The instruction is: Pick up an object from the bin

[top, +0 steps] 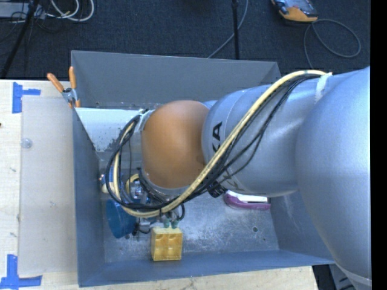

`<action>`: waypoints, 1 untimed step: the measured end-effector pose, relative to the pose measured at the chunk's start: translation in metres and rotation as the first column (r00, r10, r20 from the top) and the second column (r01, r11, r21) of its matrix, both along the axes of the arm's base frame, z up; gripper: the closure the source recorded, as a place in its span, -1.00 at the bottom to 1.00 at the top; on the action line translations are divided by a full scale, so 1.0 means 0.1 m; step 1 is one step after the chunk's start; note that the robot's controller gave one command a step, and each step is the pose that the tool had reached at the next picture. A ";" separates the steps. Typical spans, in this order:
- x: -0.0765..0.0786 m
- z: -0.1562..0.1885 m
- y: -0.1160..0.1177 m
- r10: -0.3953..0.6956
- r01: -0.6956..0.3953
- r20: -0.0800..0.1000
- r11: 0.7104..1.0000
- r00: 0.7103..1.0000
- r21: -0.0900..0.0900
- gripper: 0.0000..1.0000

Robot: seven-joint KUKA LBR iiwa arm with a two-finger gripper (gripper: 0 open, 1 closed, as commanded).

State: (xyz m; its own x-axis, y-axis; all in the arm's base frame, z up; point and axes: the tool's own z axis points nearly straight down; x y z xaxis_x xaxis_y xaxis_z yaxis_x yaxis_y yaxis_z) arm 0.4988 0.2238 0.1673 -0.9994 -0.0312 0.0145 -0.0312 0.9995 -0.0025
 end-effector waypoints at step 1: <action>0.00 0.00 0.00 0.000 0.000 0.000 1.000 1.000 0.000 1.00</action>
Offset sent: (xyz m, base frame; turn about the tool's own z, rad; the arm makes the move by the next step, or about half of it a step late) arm -0.0121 0.0048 0.0357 0.0148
